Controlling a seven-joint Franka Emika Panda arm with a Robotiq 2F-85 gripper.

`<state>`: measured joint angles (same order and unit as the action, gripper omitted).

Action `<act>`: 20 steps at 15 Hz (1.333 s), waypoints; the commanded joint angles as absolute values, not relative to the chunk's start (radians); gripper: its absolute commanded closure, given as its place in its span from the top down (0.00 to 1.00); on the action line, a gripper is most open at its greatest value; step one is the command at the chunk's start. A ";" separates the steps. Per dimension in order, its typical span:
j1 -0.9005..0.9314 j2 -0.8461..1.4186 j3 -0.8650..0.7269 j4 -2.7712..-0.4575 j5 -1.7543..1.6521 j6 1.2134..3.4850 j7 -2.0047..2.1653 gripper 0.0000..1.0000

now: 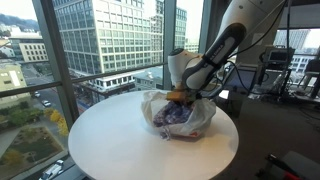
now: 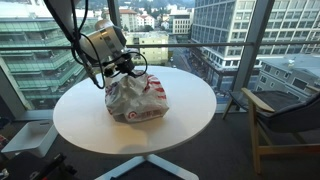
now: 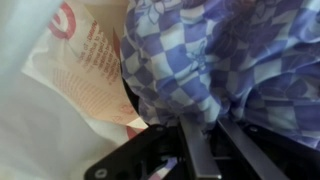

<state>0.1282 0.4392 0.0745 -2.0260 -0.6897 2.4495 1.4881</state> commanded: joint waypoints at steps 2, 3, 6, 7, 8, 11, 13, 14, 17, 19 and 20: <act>0.205 0.442 0.031 -1.992 -0.629 2.389 1.432 0.52; 0.232 0.425 0.030 -2.006 -0.646 2.372 1.439 0.59; 0.290 0.386 0.049 -2.036 -0.658 2.355 1.449 0.83; 0.314 0.374 0.050 -2.041 -0.669 2.347 1.459 0.90; 0.338 0.359 0.048 -2.048 -0.692 2.341 1.474 0.99; 0.387 0.316 0.055 -2.069 -0.782 2.340 1.525 1.00; 0.407 0.298 0.071 -2.076 -0.858 2.340 1.557 1.00; 0.410 0.292 0.082 -2.080 -0.898 2.369 1.570 1.00; 0.399 0.326 0.109 -2.034 -1.022 2.480 1.622 1.00; 0.374 0.366 0.118 -1.995 -1.043 2.591 1.638 1.00; 0.364 0.385 0.116 -1.977 -1.044 2.644 1.638 1.00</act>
